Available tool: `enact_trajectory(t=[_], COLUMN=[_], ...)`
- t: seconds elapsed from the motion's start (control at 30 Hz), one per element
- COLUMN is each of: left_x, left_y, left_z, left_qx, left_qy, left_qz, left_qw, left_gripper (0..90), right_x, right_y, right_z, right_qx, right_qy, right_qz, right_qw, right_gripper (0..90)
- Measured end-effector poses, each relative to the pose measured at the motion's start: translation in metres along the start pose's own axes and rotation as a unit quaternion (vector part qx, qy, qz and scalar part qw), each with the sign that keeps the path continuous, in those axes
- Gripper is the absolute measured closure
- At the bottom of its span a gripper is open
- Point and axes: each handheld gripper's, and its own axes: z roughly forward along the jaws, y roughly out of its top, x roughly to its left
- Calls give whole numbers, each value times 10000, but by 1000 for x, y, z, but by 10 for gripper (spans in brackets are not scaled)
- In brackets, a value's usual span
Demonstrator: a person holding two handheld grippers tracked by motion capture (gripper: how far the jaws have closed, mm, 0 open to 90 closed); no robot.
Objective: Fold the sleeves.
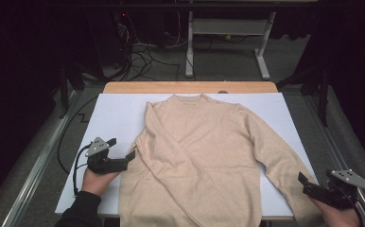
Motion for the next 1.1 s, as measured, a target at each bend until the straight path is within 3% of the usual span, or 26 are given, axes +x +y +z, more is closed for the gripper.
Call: enact_trajectory(t=[0.2, 0.43, 0.6, 0.8, 0.97, 1.1], left_x=[-3, -6, -6, -7, -8, -8], left_y=[-1, -5, -6, -6, -6, -6], left_z=[-6, -10, -11, -9, -8, -8], left_qx=[-142, -49, -62, -30, -33, -33], left_qy=[29, 69, 74, 76, 71, 67], left_qz=[55, 188, 186, 246, 253, 280], left_qw=[9999, 9998, 9998, 9997, 9996, 9996], left_gripper=[0, 0, 0, 0, 0, 0], right_x=[-6, -7, -7, -5, -3, 1], right_y=[-5, -8, -9, -8, -7, -5], right_z=[4, 11, 11, 11, 12, 10], right_qx=[255, 614, 643, 652, 662, 585], right_qy=[91, 73, 11, 125, 272, 239], right_qz=[138, 135, 87, -30, -24, -98], right_qw=[9995, 9980, 9979, 9978, 9974, 9980], right_gripper=[263, 395, 489, 631, 815, 851])
